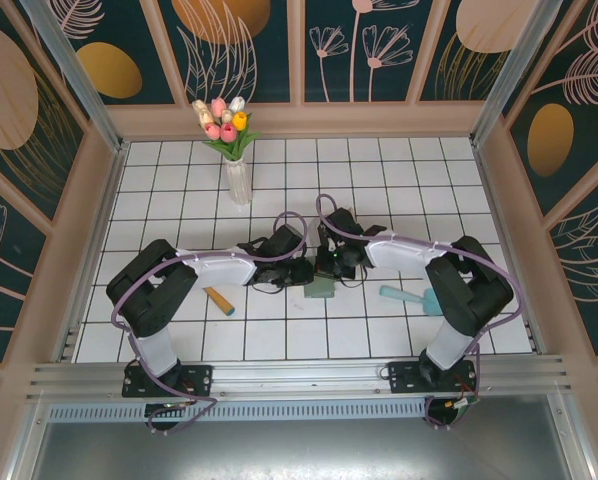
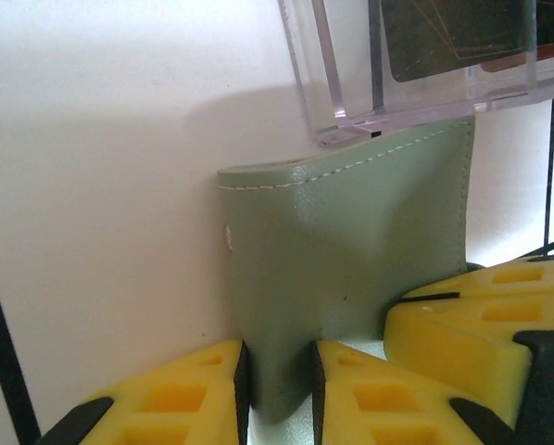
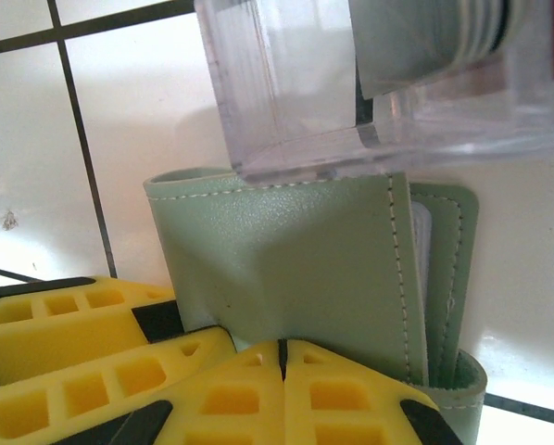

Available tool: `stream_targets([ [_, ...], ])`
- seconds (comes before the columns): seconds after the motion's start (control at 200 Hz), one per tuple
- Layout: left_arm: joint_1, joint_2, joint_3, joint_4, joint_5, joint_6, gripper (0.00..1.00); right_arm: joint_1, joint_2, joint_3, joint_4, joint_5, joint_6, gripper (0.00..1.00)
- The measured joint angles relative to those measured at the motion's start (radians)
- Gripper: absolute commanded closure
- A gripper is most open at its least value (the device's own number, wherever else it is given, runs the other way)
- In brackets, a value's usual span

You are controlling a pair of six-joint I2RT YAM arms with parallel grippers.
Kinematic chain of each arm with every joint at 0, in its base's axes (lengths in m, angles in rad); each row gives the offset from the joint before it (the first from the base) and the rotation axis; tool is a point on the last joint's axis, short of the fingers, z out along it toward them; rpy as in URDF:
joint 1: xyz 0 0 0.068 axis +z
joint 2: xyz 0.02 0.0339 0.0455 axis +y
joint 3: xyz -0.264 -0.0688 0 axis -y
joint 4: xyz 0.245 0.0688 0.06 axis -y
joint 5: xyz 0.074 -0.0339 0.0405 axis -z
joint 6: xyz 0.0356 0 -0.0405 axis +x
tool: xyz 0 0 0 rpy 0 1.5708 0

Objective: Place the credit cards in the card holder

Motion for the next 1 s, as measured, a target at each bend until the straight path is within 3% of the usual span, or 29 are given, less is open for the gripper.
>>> stream_targets([
  [0.595, 0.000, 0.000, 0.000, 0.008, 0.003, 0.004, 0.74, -0.003, -0.004, 0.092, -0.091, 0.069, -0.025, 1.00],
  [0.686, 0.000, 0.000, 0.000, 0.008, 0.003, 0.007, 0.72, 0.003, -0.031, 0.092, -0.117, 0.108, -0.021, 0.83],
  [0.761, -0.001, 0.000, 0.000, 0.008, 0.003, 0.011, 0.71, 0.004, -0.065, 0.095, -0.154, 0.138, -0.025, 0.80],
  [0.826, -0.001, 0.000, 0.000, 0.008, 0.003, 0.016, 0.71, 0.010, -0.076, 0.116, -0.201, 0.173, -0.023, 0.69],
  [1.001, -0.002, 0.000, 0.000, 0.008, -0.002, 0.019, 0.71, 0.058, -0.057, 0.168, -0.297, 0.252, -0.006, 0.60],
])
